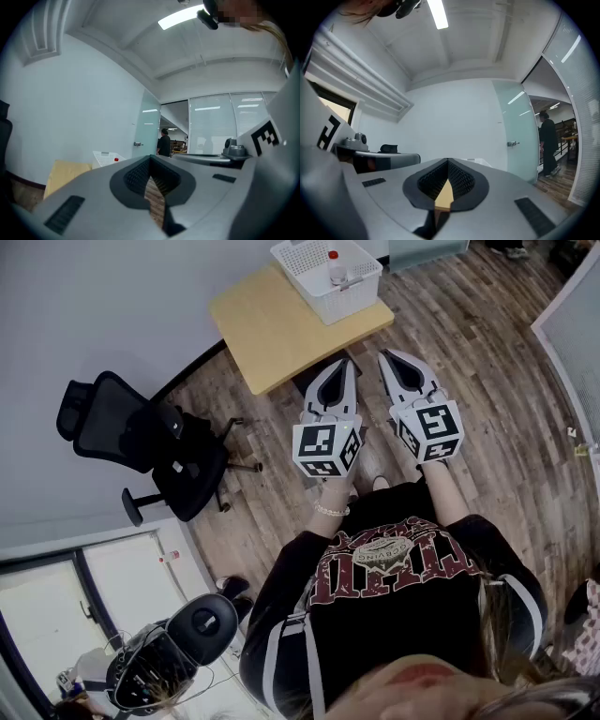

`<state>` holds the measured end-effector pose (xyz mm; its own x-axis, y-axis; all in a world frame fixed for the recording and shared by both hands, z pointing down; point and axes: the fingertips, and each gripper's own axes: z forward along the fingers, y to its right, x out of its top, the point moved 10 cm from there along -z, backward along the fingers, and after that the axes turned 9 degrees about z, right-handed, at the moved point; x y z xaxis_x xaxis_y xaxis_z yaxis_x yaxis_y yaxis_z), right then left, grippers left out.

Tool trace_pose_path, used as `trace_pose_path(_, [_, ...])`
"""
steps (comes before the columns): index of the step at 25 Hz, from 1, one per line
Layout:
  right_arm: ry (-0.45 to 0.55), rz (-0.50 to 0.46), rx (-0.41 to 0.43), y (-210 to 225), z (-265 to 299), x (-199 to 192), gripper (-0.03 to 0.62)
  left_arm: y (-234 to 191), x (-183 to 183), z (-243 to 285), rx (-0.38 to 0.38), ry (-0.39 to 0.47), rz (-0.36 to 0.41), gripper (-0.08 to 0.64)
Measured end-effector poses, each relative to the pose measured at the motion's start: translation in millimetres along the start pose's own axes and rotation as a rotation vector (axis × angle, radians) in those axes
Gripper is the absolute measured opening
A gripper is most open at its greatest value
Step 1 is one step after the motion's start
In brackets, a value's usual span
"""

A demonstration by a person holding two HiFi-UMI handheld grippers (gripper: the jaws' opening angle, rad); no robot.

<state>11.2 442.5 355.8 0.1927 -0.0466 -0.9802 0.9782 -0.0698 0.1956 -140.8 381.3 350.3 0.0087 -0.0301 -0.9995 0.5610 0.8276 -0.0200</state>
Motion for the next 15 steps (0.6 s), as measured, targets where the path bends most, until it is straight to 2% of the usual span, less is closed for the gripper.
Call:
trace_pose_path(7, [0.018, 0.028, 0.011, 18, 9, -2, 0.018, 0, -4, 14, 0.015, -0.001, 0.005, 0.046])
trace_pose_path(15, [-0.02, 0.022, 0.022, 18, 30, -11, 0.018, -22, -11, 24, 0.027, -0.015, -0.009, 0.046])
